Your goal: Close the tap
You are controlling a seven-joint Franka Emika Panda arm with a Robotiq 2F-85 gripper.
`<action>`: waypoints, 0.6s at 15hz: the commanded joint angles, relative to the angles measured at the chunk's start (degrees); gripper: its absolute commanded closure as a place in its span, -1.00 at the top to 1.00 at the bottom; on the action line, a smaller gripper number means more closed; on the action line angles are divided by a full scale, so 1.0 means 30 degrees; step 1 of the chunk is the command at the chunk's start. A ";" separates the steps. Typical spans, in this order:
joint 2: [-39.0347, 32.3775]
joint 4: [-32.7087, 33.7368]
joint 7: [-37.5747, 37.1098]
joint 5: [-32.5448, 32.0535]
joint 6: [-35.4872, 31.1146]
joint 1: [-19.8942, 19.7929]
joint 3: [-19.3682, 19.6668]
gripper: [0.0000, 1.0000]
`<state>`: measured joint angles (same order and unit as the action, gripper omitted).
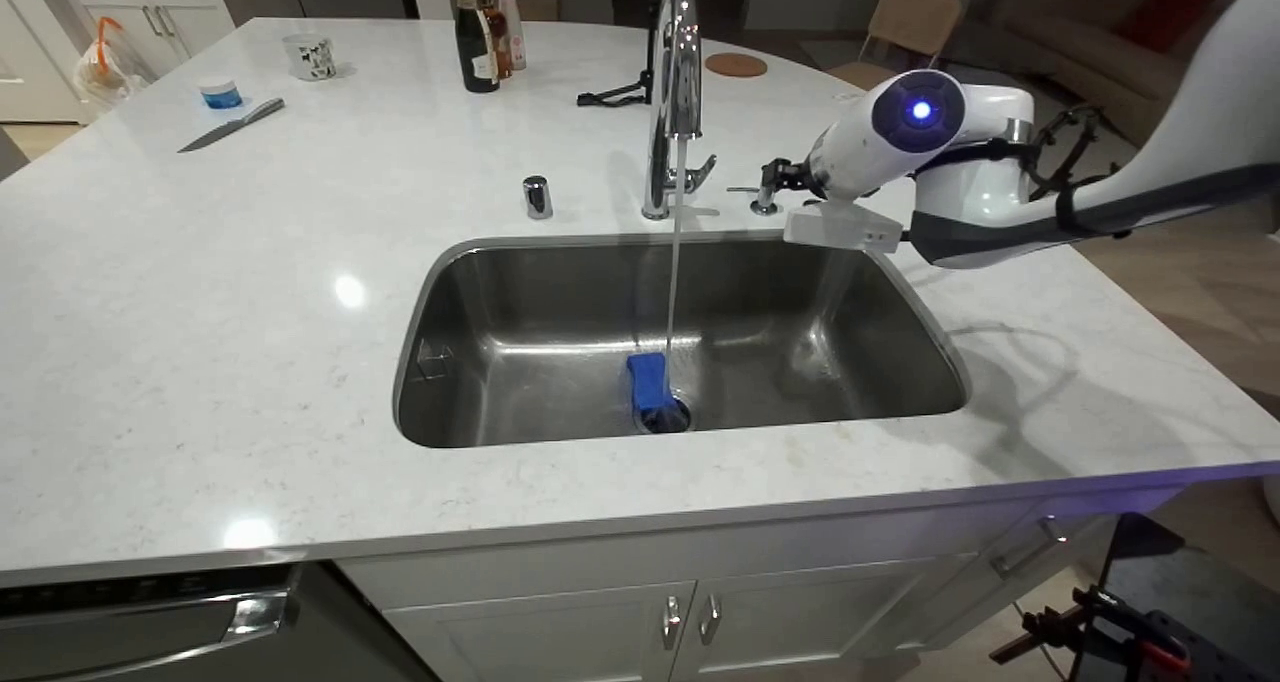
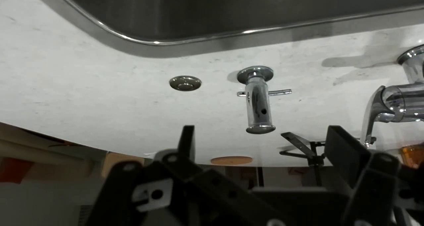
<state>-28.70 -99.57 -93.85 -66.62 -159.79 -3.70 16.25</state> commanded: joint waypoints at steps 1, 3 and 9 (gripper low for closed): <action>-0.1964 0.2526 -0.3077 -0.2483 -0.0287 0.0917 0.1069 1.00; -0.2711 0.3415 -0.4365 -0.3686 -0.0223 0.1176 0.1412 1.00; -0.4297 0.5396 -0.5392 -0.5374 -0.0184 0.1058 0.1829 1.00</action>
<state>-38.80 -87.61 -107.26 -79.74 -159.79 -0.82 20.28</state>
